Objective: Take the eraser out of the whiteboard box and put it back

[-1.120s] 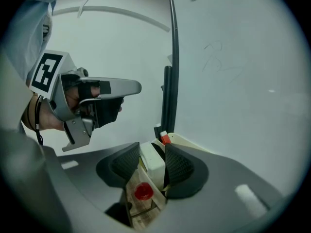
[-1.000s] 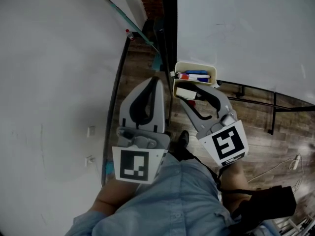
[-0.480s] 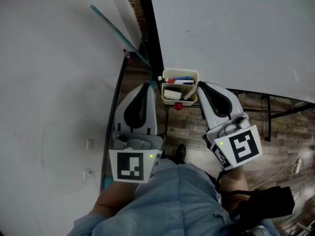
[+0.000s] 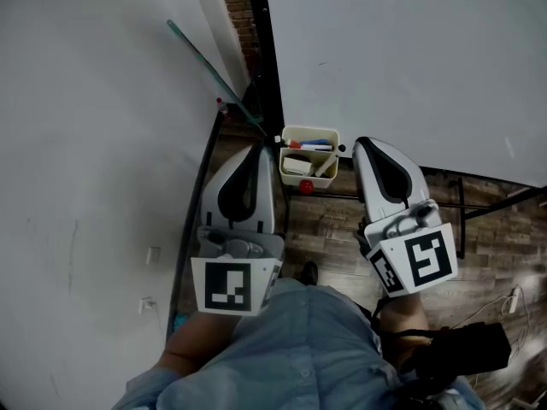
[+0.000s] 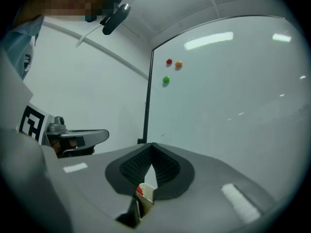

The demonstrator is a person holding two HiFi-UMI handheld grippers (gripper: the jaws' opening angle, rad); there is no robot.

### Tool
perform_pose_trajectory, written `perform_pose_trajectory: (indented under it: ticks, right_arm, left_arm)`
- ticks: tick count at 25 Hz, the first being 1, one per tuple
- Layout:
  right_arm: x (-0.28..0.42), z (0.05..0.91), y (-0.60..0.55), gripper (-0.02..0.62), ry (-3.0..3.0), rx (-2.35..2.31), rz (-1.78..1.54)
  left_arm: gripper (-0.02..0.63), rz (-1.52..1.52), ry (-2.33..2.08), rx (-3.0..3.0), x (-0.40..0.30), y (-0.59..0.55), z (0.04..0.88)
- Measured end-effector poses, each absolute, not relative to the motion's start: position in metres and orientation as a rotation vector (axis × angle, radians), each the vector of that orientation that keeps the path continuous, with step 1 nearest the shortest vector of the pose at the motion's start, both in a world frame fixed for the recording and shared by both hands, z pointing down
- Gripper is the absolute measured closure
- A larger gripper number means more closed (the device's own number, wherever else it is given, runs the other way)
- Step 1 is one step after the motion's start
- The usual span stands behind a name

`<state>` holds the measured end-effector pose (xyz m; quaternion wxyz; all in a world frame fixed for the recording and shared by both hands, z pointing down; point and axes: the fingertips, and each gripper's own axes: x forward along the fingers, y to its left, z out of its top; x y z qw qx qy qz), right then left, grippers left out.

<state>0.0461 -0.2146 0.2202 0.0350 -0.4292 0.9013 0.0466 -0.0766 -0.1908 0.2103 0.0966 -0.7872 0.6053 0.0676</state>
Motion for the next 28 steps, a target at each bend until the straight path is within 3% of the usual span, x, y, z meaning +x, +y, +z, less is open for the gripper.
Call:
perform_pose_trajectory:
  ticks: [28]
  right_arm:
    - [0.051, 0.217, -0.227, 0.595, 2.753, -1.291, 0.143]
  left_arm:
    - [0.601, 0.184, 1.796, -2.318, -0.069, -0.202, 0.210]
